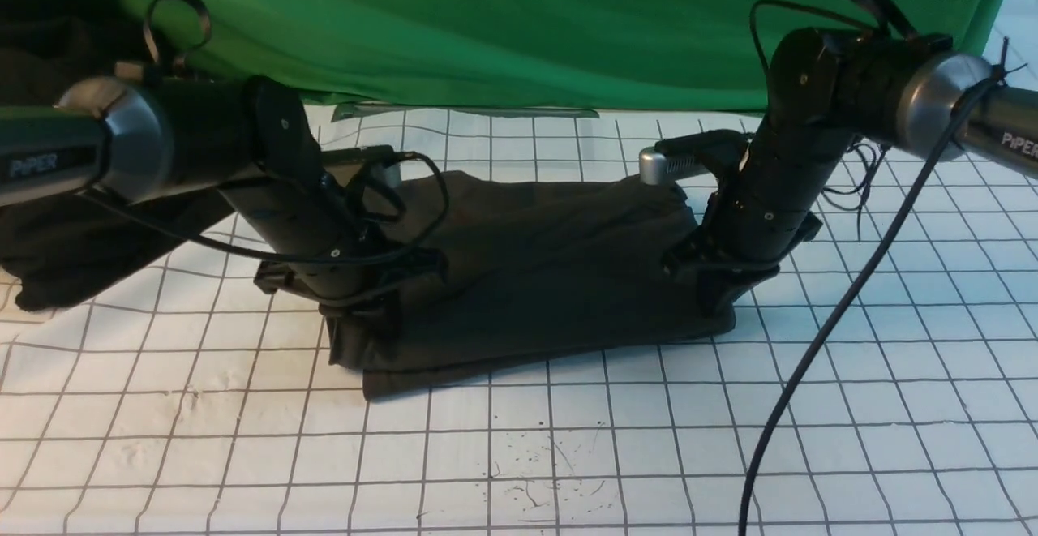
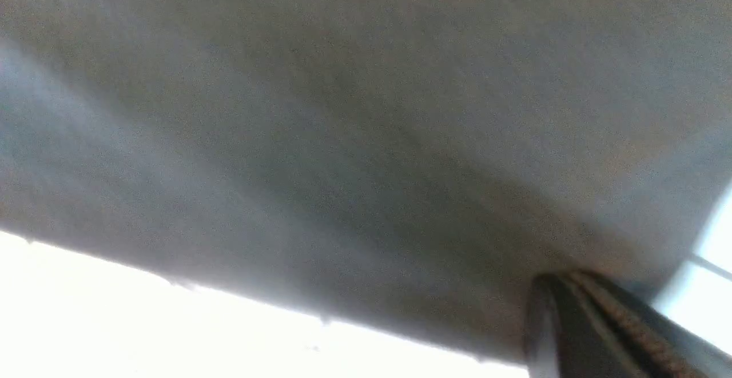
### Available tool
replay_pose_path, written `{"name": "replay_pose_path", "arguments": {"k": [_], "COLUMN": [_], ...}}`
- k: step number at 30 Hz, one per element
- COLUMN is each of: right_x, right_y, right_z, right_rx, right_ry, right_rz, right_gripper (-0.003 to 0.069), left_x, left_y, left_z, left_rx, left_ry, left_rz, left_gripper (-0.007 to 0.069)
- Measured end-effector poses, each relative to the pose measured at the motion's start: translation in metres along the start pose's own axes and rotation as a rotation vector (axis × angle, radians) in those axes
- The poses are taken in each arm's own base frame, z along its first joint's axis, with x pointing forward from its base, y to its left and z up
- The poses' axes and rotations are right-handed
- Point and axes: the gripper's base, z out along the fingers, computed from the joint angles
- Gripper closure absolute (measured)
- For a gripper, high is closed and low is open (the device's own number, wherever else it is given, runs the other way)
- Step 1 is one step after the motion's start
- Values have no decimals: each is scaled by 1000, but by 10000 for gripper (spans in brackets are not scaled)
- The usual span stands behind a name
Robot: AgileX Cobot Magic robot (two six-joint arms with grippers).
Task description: Fold a long-sleeved shirt over a white checkered tablecloth.
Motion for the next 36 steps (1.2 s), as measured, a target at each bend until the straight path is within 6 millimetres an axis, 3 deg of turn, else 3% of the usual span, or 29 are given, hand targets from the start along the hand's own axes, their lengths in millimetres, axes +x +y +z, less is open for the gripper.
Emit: {"name": "replay_pose_path", "arguments": {"k": [2,7,10,13,14,15,17,19,22,24,29,30,31,32,34,35,36], "right_x": [1,14,32,54,67,70,117,153,193,243,333,336,354,366,373,383,388], "right_y": [1,13,23,32,36,37,47,53,57,61,63,63,61,61,60,59,59], "right_z": [-18,-126,-179,-224,-245,-248,-295,-319,-332,-334,-308,-306,-287,-282,-271,-262,-257], "right_rx": [18,81,96,110,121,122,157,183,205,228,260,261,267,271,272,275,277], "right_ry": [-36,-331,-465,-603,-680,-690,-909,-1074,-1240,-1439,-1791,-1802,-1877,-1935,-1966,-2017,-2040], "right_rz": [-8,-41,-58,-74,-81,-82,-99,-110,-118,-124,-130,-130,-129,-130,-128,-128,-129], "right_gripper": [657,657,657,657,657,657,657,657,657,657,657,657,657,655,648,632,617], "left_x": [-2,-1,8,20,26,28,54,71,97,128,204,207,232,240,252,273,279], "left_y": [0,-11,-16,-18,-20,-20,-22,-21,-19,-15,-3,-2,2,3,6,10,12], "left_z": [-13,-80,-119,-146,-160,-161,-200,-216,-233,-245,-253,-251,-247,-248,-243,-238,-234], "left_rx": [1,23,31,26,24,24,32,37,44,60,105,106,133,146,165,202,213], "left_ry": [-30,-190,-243,-279,-312,-314,-438,-512,-612,-722,-923,-926,-989,-1016,-1040,-1099,-1116], "left_rz": [9,53,80,104,116,117,138,142,147,136,110,108,98,92,76,50,41], "left_gripper": [626,626,626,626,626,626,626,626,626,626,626,626,626,626,626,626,626]}}
